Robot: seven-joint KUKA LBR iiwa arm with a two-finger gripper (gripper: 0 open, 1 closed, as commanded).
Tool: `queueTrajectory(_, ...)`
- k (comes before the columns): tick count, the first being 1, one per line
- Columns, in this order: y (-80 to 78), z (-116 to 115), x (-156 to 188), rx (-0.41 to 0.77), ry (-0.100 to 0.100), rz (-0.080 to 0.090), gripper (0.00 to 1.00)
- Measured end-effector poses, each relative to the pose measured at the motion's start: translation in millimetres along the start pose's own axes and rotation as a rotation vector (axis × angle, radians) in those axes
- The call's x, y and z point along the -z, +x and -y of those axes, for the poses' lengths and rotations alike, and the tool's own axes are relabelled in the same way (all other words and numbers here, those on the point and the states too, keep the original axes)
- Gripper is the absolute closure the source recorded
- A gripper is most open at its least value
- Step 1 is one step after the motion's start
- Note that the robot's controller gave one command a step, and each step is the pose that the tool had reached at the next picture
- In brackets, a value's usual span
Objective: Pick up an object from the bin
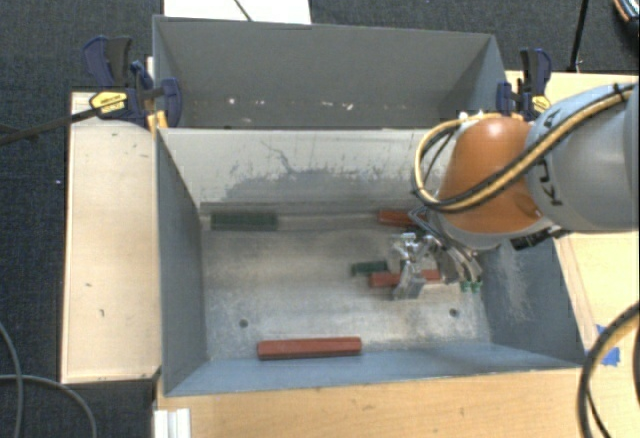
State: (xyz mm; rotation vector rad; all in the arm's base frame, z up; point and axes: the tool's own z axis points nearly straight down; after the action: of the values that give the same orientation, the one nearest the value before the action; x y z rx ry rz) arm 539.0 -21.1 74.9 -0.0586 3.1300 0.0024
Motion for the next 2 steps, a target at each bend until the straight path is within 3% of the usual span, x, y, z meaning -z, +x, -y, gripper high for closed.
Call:
queueTrajectory(1,46.5,49.9,-0.7,0.055,-0.004,0.004,1.00)
queueTrajectory(2,41.9,15.0,135.5,-0.020,0.001,0.000,1.00)
